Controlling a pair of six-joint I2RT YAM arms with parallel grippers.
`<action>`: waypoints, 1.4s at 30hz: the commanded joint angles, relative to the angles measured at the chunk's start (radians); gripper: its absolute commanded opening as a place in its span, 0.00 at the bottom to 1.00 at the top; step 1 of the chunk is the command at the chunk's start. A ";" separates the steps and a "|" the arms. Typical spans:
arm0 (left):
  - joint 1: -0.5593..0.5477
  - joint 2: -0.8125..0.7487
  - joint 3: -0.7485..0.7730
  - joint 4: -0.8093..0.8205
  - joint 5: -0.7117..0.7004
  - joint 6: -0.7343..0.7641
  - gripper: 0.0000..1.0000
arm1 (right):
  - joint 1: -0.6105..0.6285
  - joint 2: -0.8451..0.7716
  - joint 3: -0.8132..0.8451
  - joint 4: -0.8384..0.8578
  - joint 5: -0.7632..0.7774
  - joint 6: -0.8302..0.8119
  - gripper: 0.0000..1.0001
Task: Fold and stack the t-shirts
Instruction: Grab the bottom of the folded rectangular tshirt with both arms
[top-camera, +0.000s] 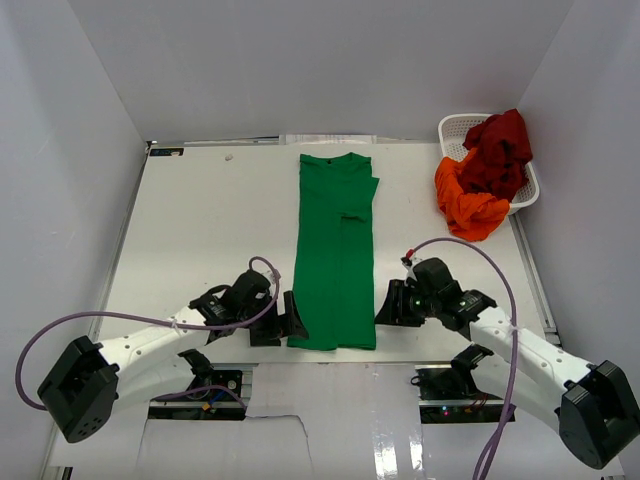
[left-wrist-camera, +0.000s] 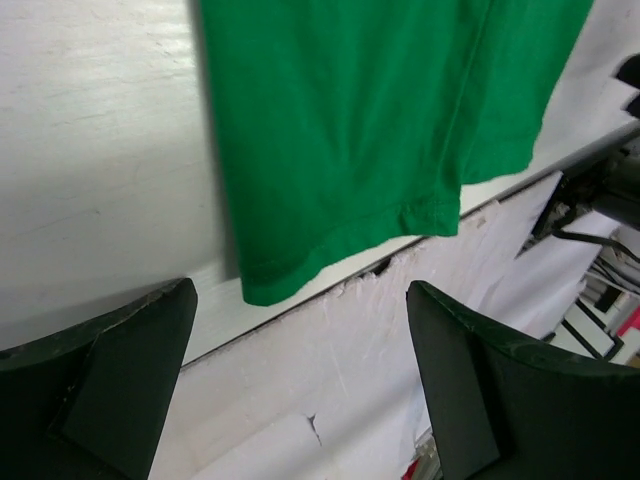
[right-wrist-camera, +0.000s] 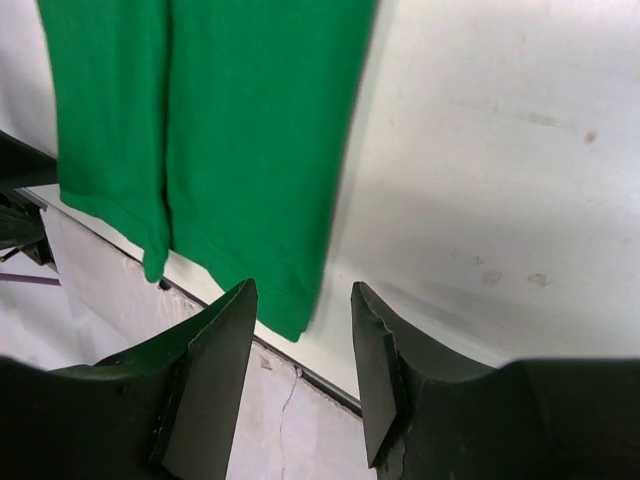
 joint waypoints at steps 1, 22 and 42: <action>0.003 0.007 -0.031 0.025 0.010 0.009 0.98 | 0.029 -0.009 -0.071 0.069 -0.046 0.110 0.49; 0.003 0.098 -0.065 0.087 -0.005 -0.005 0.62 | 0.194 0.057 -0.123 0.137 0.026 0.226 0.29; 0.003 0.087 -0.079 0.116 0.036 -0.009 0.00 | 0.222 0.070 -0.056 0.085 0.000 0.201 0.08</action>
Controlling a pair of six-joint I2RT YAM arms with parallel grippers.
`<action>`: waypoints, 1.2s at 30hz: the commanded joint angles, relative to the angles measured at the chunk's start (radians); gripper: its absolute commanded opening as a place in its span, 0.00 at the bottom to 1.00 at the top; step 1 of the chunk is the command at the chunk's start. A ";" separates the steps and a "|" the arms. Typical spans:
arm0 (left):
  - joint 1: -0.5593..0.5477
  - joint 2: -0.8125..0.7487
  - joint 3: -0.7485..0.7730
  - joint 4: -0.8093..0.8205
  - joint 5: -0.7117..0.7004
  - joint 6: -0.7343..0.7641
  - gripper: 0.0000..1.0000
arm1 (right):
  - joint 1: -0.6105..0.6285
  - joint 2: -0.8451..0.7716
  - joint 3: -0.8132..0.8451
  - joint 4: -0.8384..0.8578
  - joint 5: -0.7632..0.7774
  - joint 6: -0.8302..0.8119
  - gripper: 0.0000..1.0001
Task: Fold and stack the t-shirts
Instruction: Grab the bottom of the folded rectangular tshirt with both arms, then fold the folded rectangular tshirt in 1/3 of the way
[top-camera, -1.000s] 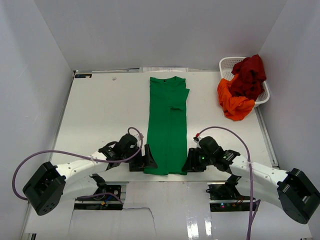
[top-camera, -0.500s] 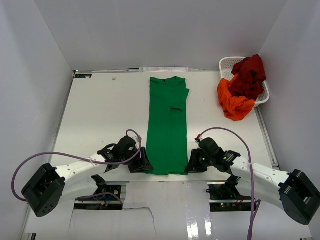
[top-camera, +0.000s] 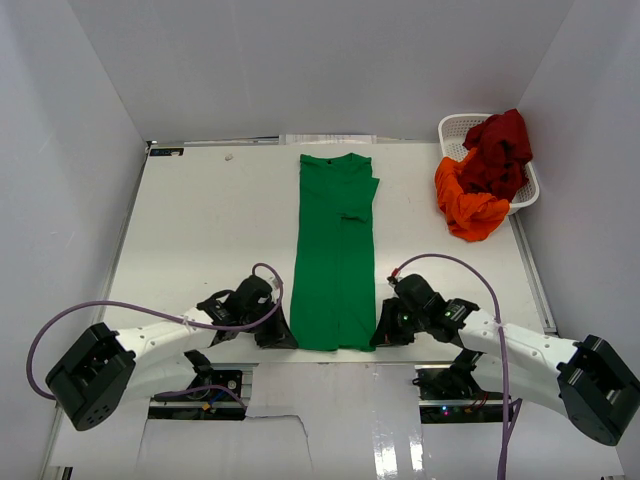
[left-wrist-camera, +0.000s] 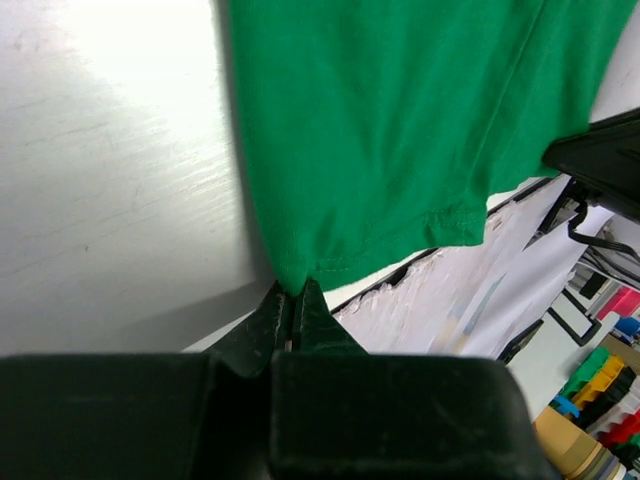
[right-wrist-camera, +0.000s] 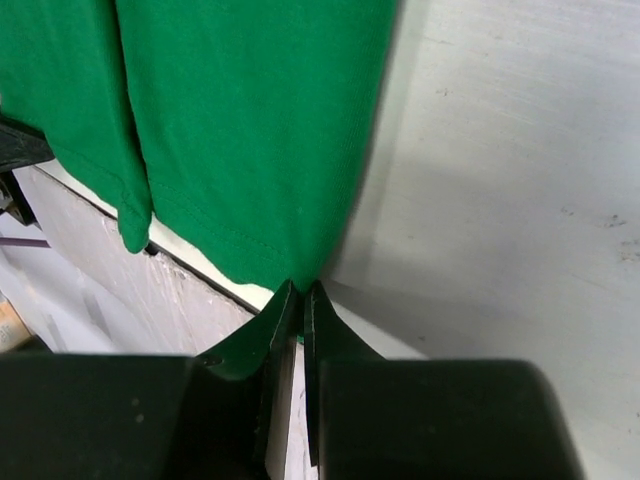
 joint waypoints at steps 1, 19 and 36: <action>0.000 -0.018 0.020 -0.097 -0.021 0.027 0.00 | 0.018 -0.020 0.097 -0.097 -0.007 -0.022 0.08; 0.220 0.222 0.453 -0.129 -0.054 0.209 0.00 | -0.161 0.228 0.542 -0.262 0.055 -0.328 0.08; 0.305 0.533 0.838 -0.155 -0.131 0.298 0.00 | -0.366 0.588 0.829 -0.202 0.018 -0.526 0.08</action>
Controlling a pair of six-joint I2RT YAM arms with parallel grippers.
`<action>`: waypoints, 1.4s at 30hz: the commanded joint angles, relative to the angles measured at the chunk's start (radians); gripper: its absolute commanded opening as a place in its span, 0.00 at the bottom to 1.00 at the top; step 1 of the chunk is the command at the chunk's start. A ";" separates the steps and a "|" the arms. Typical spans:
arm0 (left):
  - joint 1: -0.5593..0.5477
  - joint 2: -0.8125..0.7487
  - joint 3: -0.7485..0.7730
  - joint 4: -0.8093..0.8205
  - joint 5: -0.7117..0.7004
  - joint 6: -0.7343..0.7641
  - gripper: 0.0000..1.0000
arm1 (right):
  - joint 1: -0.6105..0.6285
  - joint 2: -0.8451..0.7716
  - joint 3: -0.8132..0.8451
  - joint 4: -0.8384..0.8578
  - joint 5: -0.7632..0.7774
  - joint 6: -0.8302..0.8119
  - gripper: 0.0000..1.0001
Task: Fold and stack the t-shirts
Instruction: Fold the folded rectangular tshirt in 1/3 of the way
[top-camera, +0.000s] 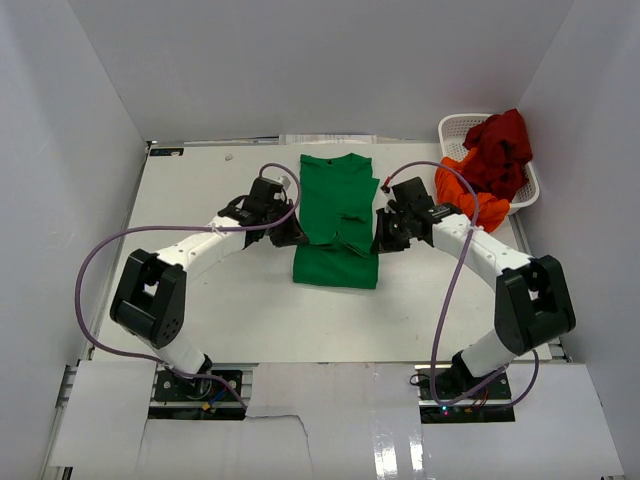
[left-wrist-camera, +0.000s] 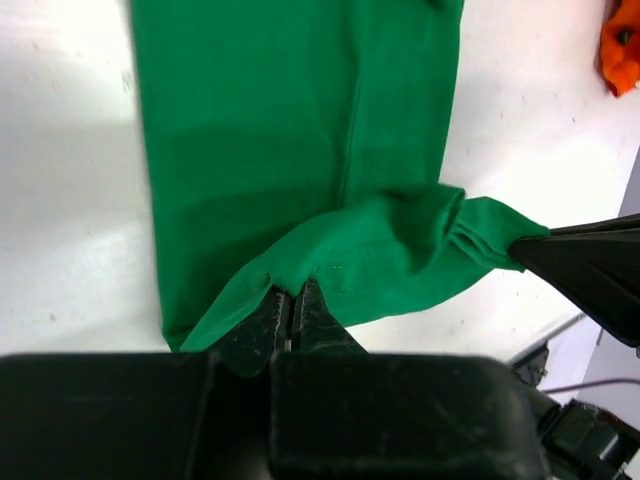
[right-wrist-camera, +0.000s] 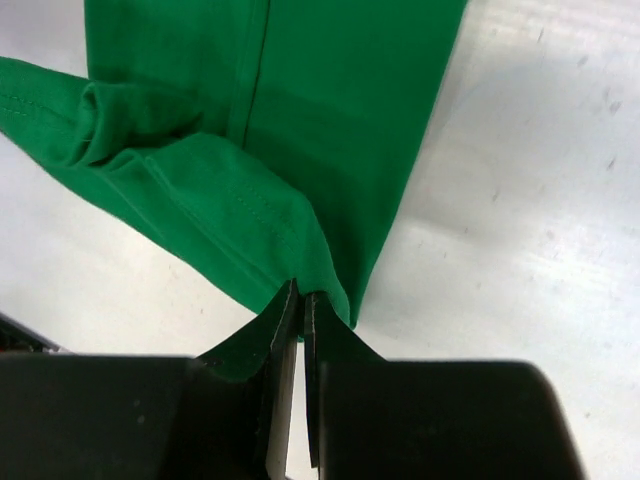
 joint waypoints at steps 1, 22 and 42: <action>0.025 0.027 0.064 -0.008 -0.028 0.037 0.00 | -0.013 0.054 0.097 0.038 -0.017 -0.054 0.08; 0.072 0.218 0.225 0.075 -0.034 0.034 0.55 | -0.056 0.249 0.300 0.082 0.081 -0.068 0.23; 0.072 -0.124 -0.227 0.154 0.026 0.004 0.98 | -0.051 0.024 -0.183 0.215 -0.103 0.045 0.51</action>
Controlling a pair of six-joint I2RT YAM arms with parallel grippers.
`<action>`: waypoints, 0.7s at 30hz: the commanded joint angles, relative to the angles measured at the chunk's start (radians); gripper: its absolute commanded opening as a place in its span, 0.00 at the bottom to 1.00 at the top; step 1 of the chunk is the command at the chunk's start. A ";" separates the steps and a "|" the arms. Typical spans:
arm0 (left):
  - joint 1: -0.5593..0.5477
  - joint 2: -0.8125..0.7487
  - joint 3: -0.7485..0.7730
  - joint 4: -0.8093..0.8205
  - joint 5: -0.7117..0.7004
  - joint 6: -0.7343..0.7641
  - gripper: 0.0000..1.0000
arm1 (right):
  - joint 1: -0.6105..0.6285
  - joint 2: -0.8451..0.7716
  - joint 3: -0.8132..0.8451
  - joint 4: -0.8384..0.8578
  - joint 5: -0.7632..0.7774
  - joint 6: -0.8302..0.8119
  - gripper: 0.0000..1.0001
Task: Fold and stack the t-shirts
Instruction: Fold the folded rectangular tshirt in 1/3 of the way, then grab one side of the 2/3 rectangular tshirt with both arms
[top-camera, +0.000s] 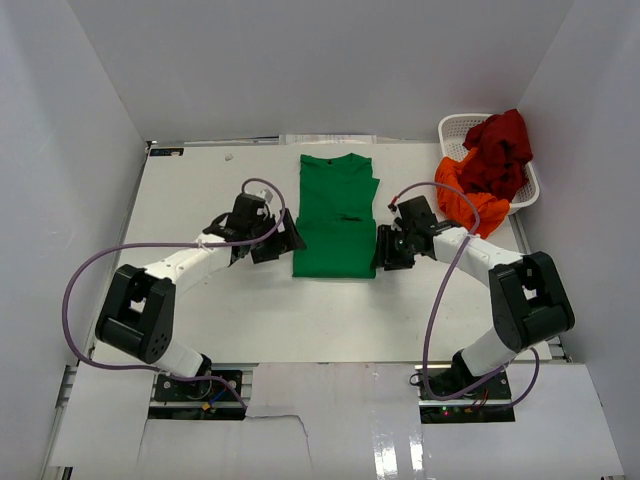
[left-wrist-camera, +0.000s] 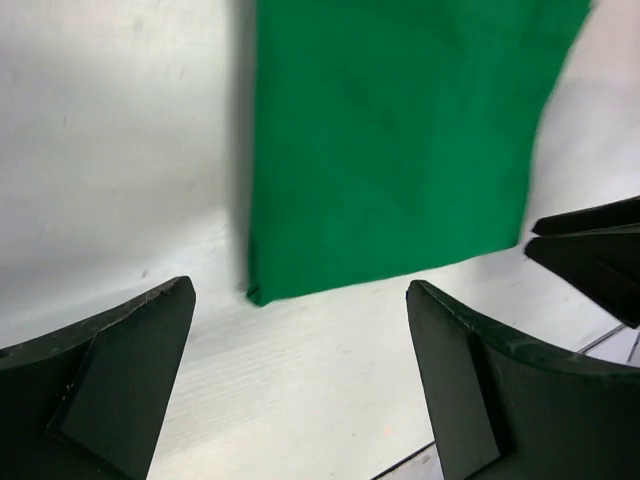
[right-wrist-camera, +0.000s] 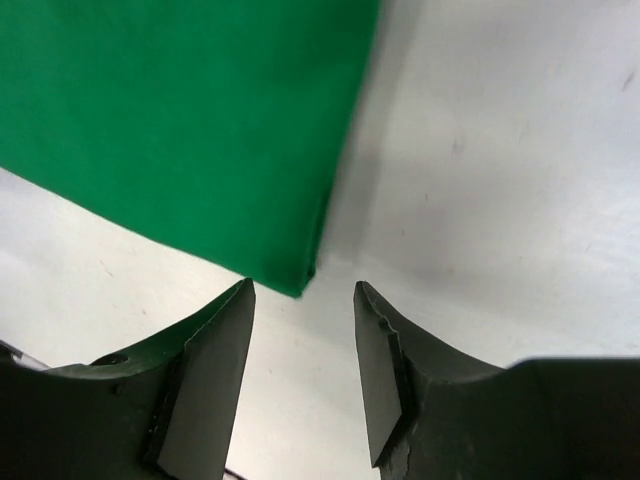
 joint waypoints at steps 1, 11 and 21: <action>0.002 -0.027 -0.105 0.077 0.059 -0.032 0.98 | 0.002 -0.011 -0.051 0.099 -0.089 0.039 0.50; 0.002 0.094 -0.188 0.259 0.094 -0.055 0.98 | 0.003 0.052 -0.100 0.196 -0.127 0.055 0.49; -0.003 0.151 -0.229 0.293 0.119 -0.061 0.91 | 0.005 0.126 -0.117 0.230 -0.149 0.066 0.39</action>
